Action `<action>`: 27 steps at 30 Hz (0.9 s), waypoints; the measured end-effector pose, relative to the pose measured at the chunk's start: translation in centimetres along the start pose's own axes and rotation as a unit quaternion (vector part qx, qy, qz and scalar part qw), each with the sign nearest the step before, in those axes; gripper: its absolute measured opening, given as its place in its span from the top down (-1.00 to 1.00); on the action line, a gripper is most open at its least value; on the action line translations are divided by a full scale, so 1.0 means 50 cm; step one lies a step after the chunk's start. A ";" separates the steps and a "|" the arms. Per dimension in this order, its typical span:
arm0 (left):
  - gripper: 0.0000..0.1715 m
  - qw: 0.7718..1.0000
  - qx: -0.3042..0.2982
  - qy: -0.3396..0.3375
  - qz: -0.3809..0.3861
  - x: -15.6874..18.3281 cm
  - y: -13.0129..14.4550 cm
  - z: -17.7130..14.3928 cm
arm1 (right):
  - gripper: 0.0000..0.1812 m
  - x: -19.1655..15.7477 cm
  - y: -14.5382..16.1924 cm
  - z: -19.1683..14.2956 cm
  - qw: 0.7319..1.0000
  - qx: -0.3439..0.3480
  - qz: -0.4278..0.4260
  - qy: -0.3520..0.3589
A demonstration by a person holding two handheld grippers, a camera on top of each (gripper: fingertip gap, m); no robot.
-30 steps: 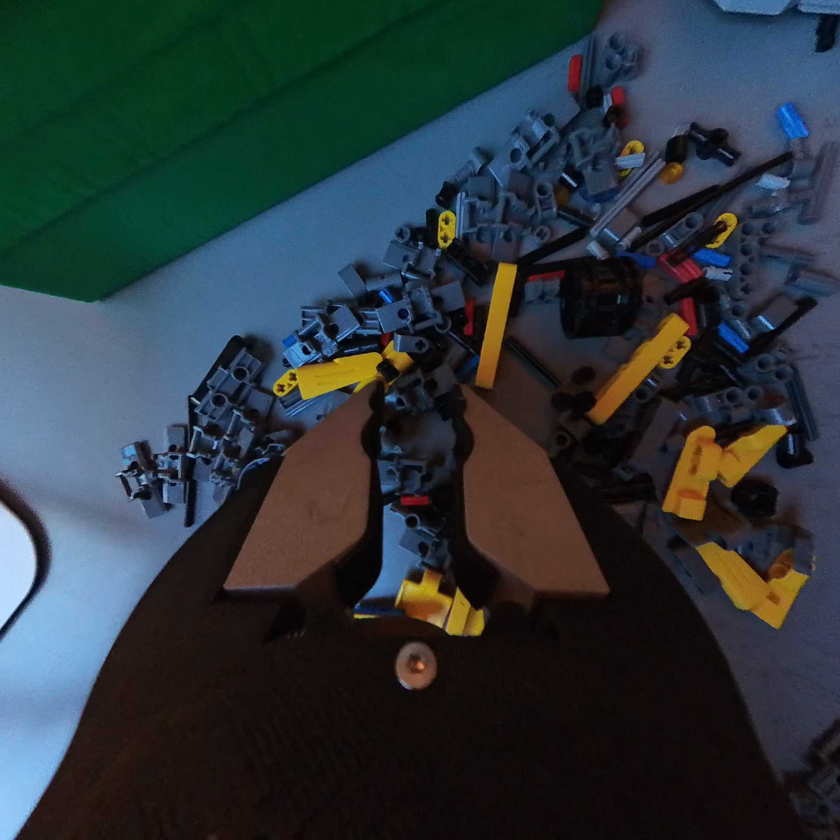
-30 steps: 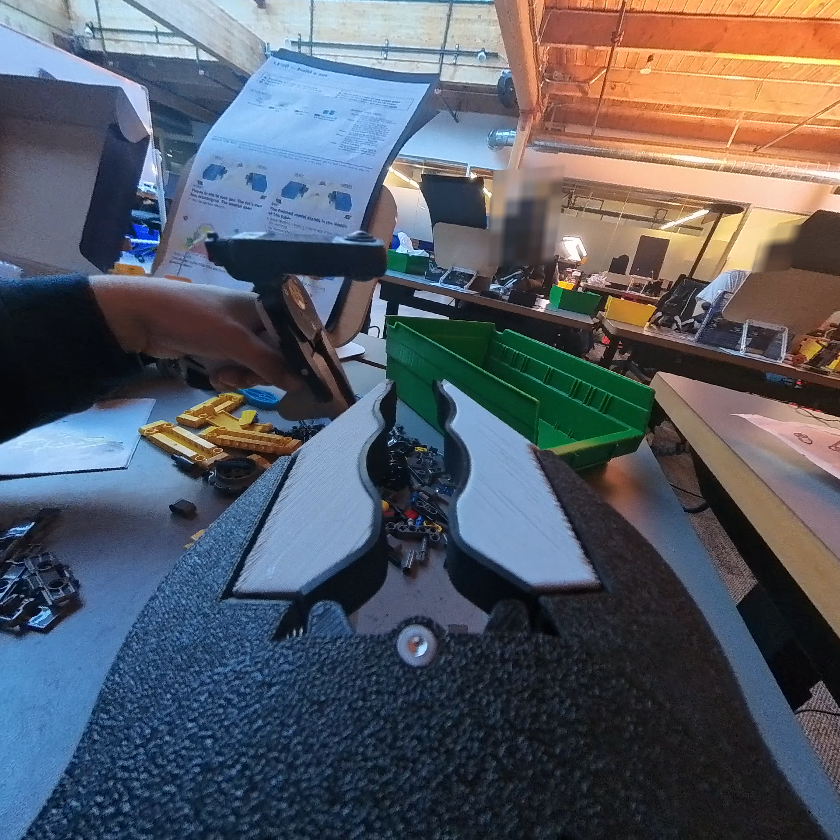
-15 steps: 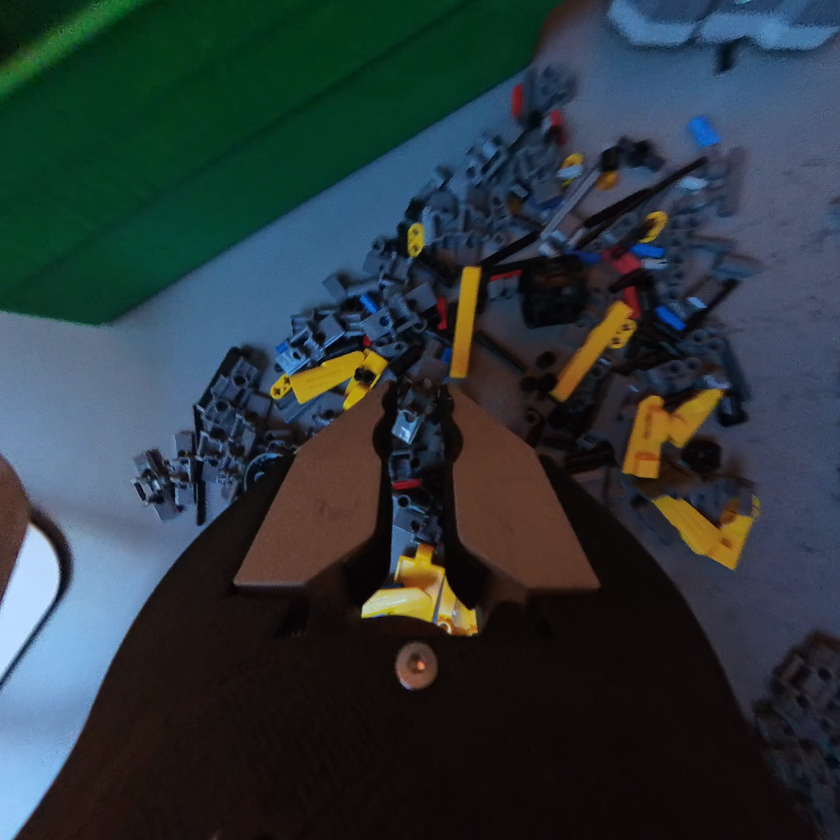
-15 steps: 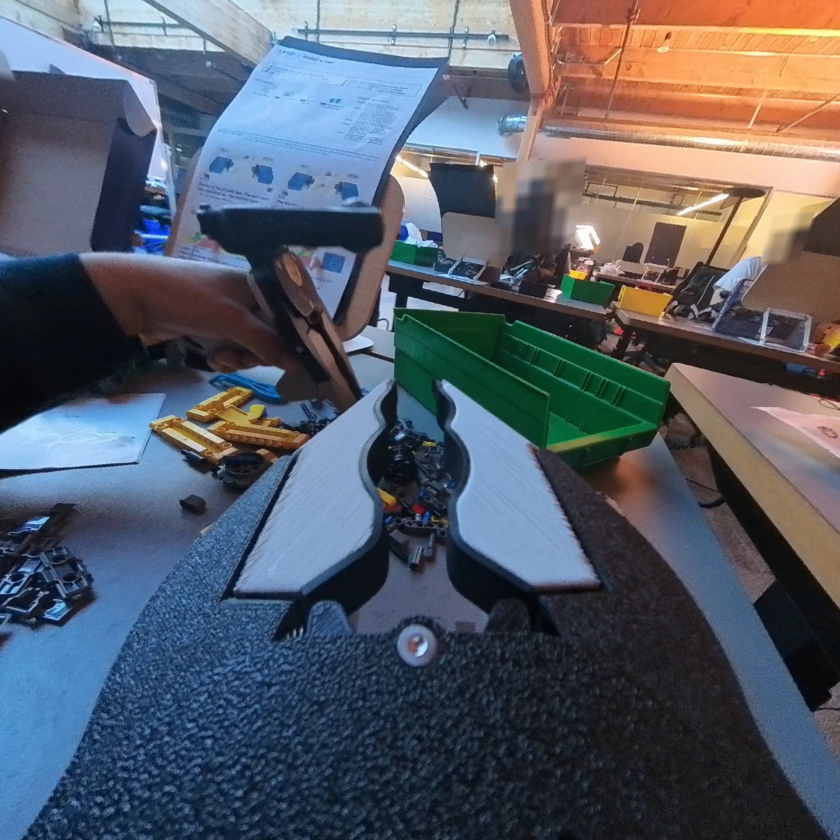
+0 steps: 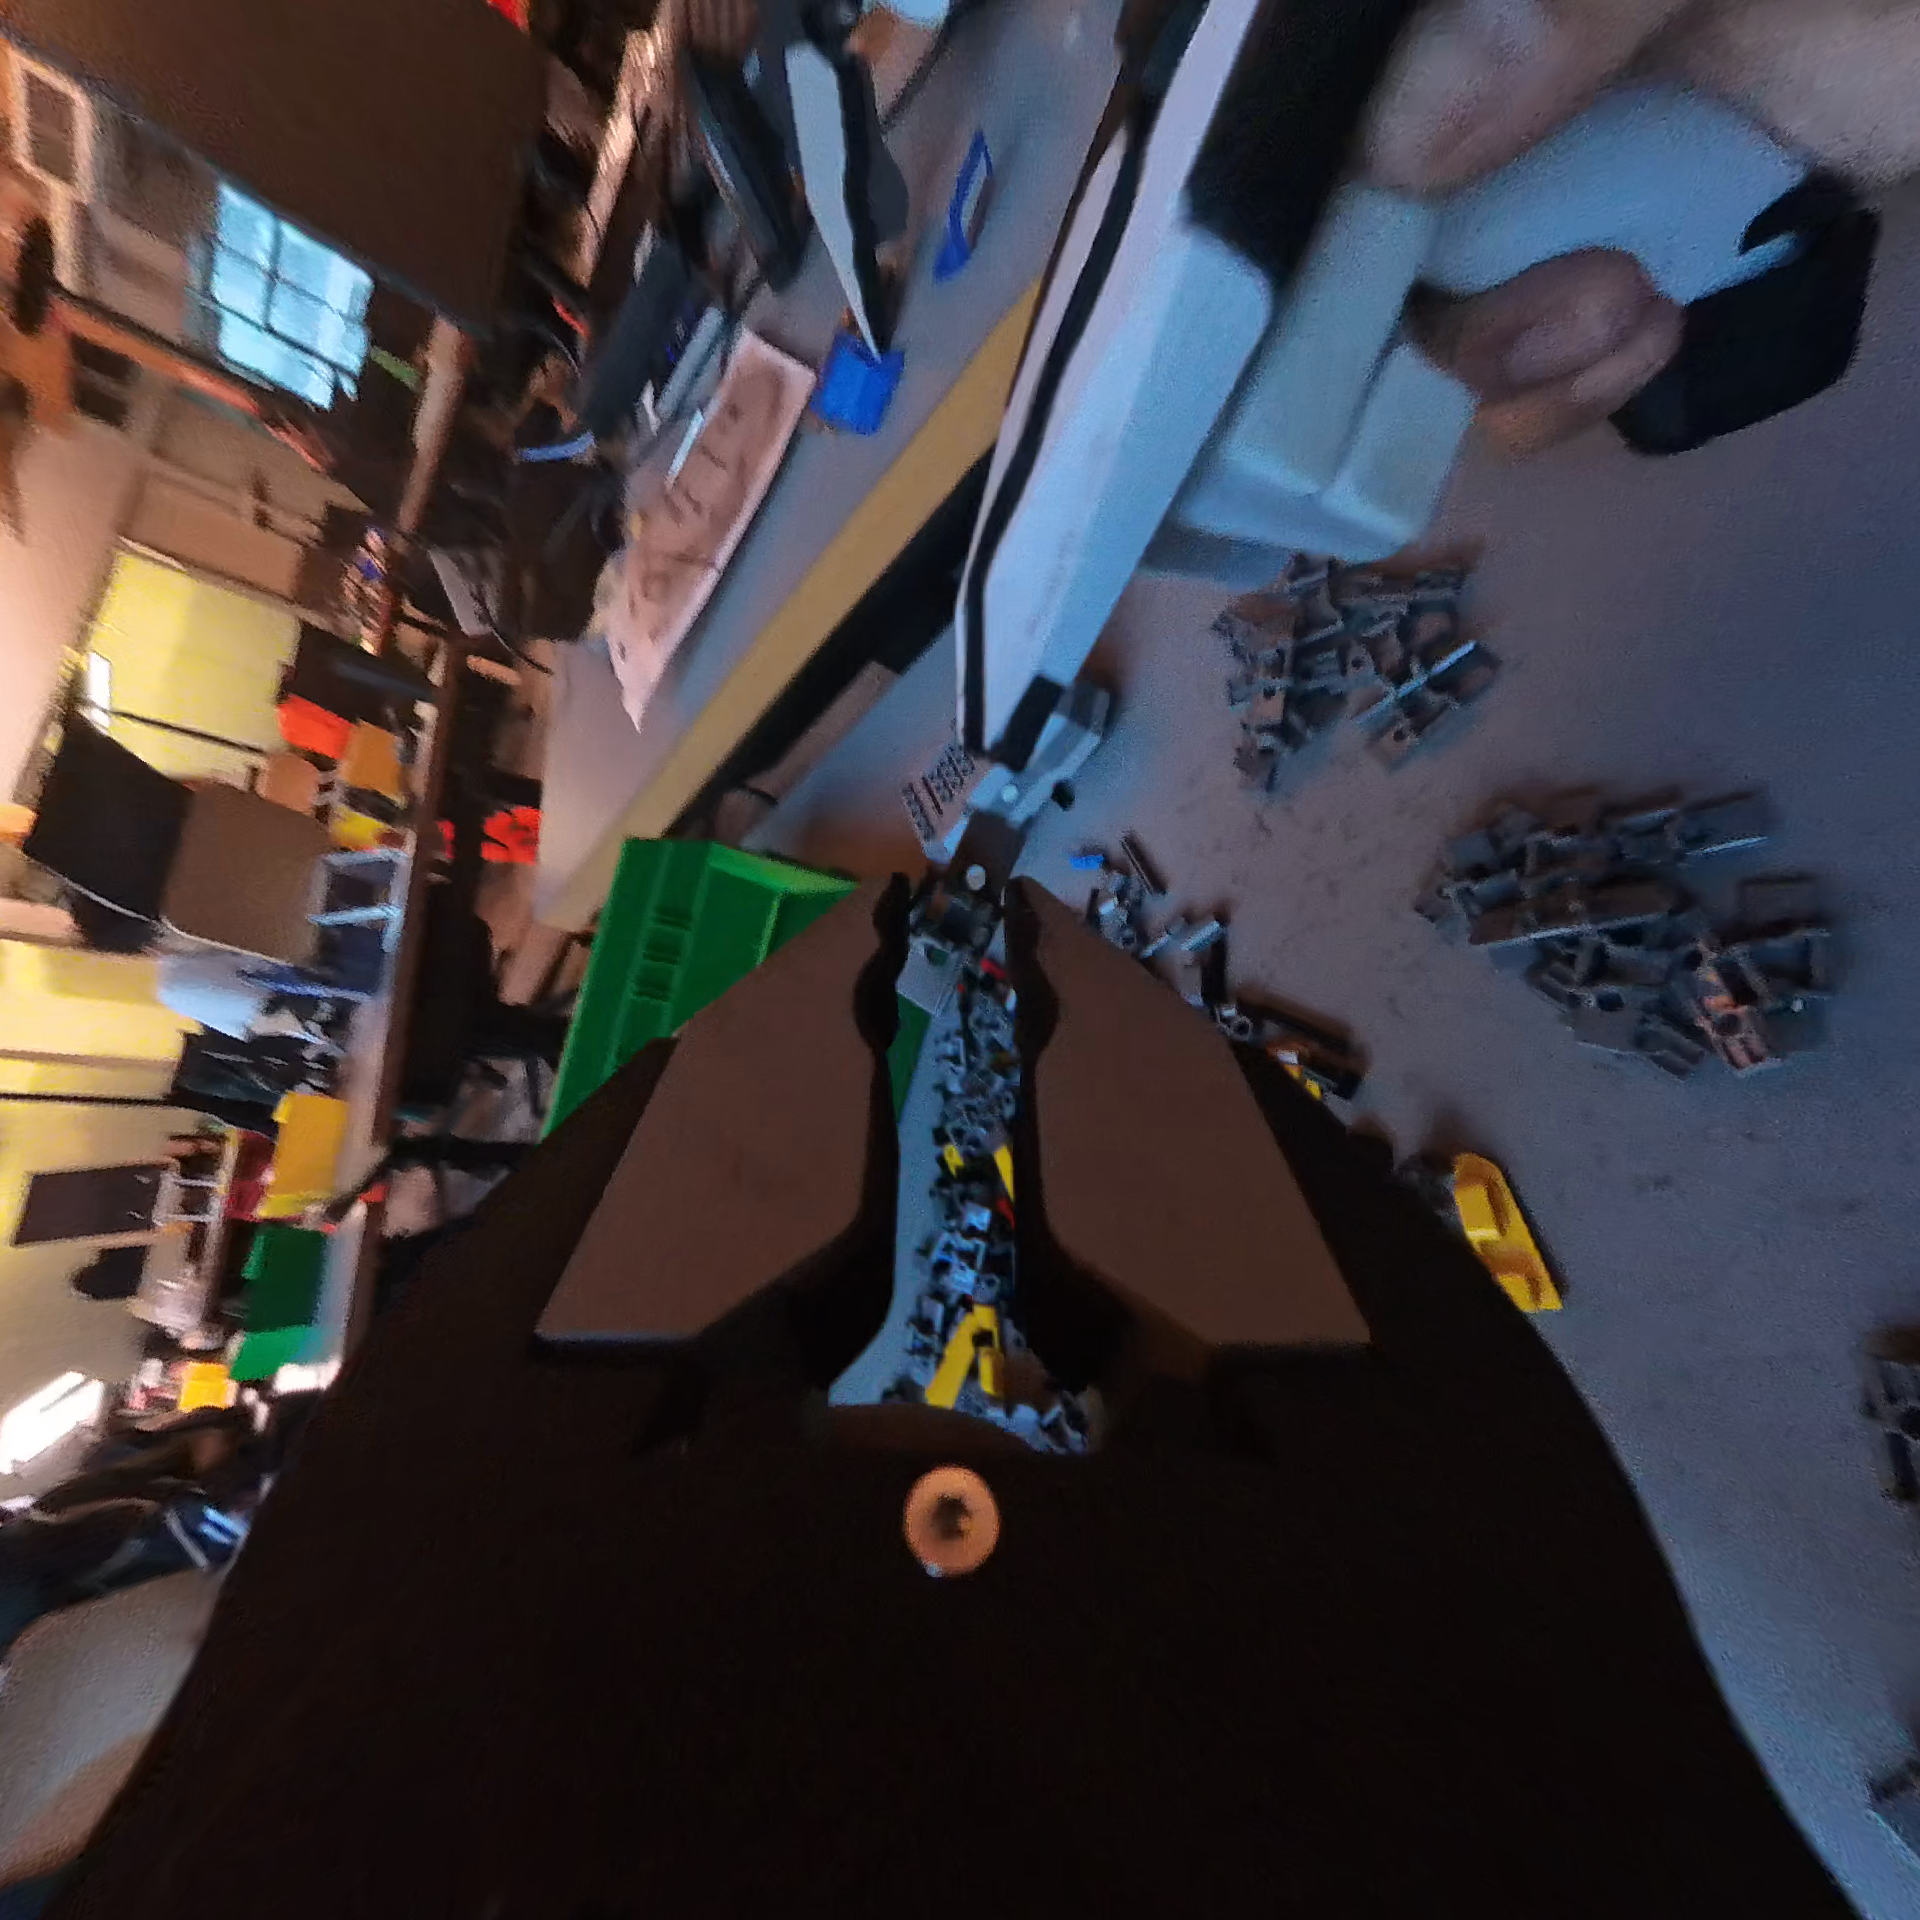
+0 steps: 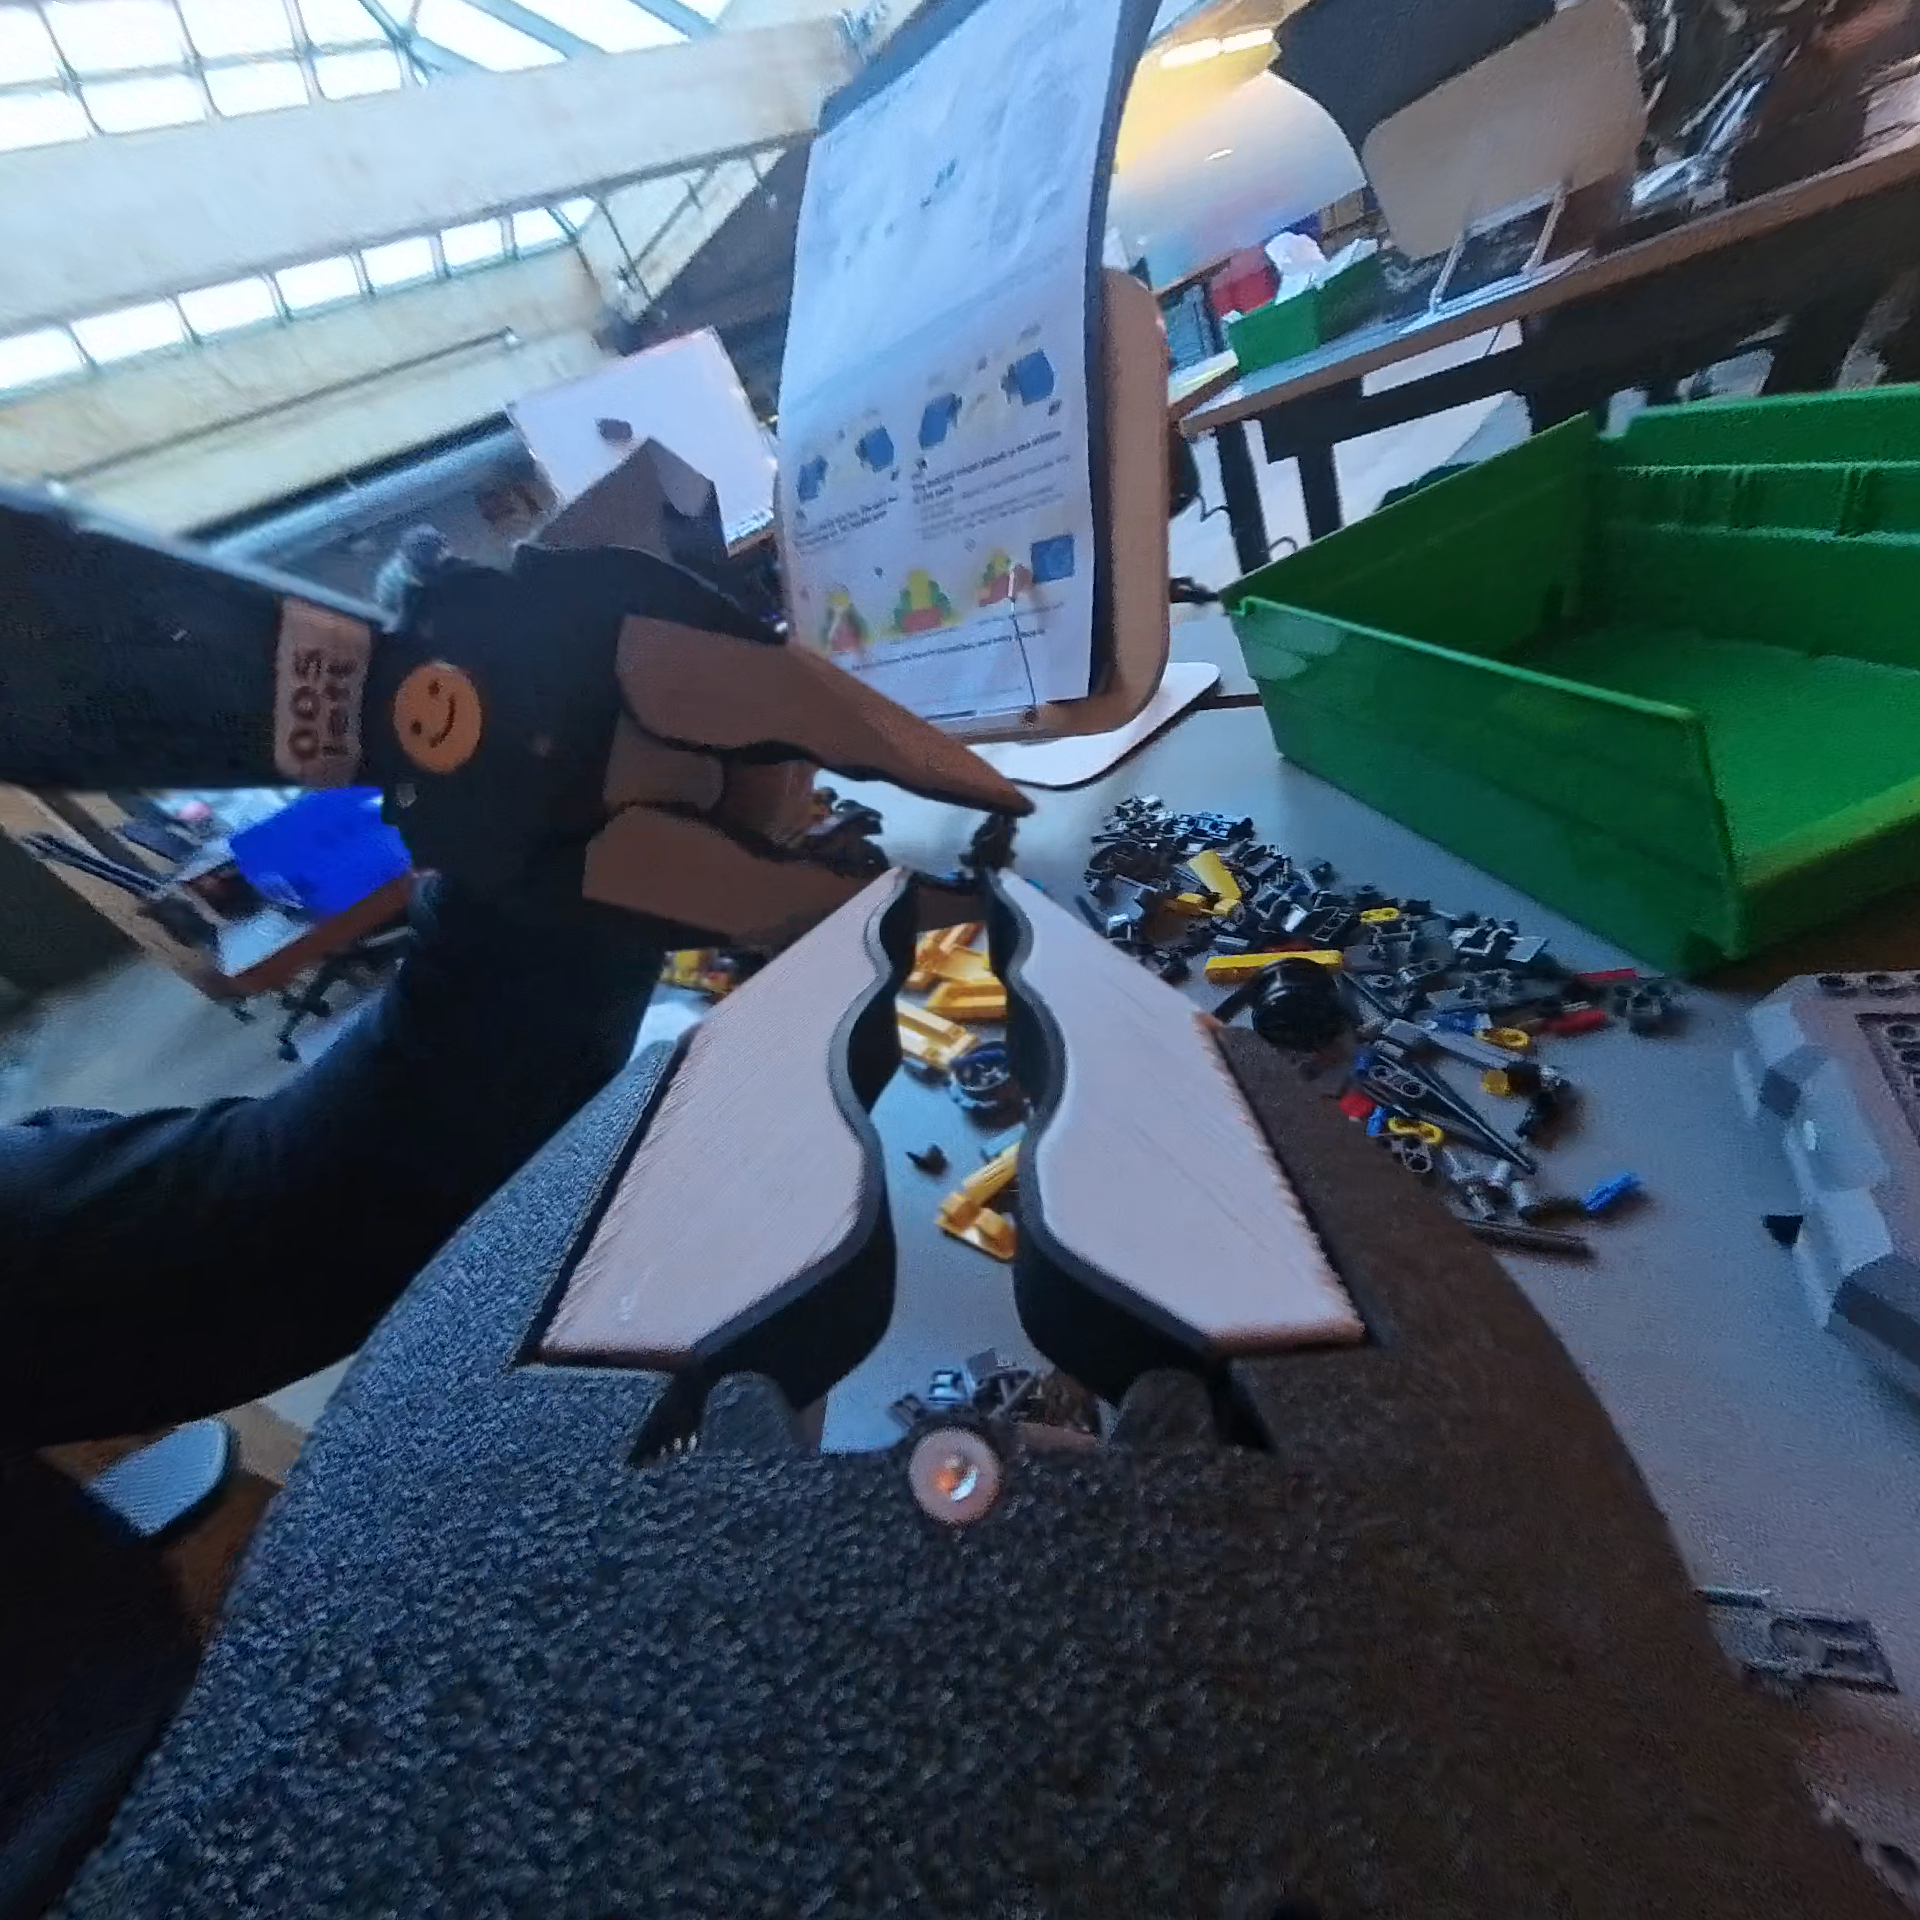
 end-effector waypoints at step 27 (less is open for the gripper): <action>0.84 1.000 -0.012 -0.016 -0.005 0.001 -0.011 -0.031 | 0.96 0.123 -0.027 -0.233 0.917 -0.276 -0.132 0.254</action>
Point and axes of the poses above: each gripper's, where its closed fingertips meet, z out along the fingers, y out of its underside, x = y × z across the jaws, the point moved 10 cm from there along -z, back along the fingers, and after that the axes turned 9 degrees about y, right-handed, at the moved point
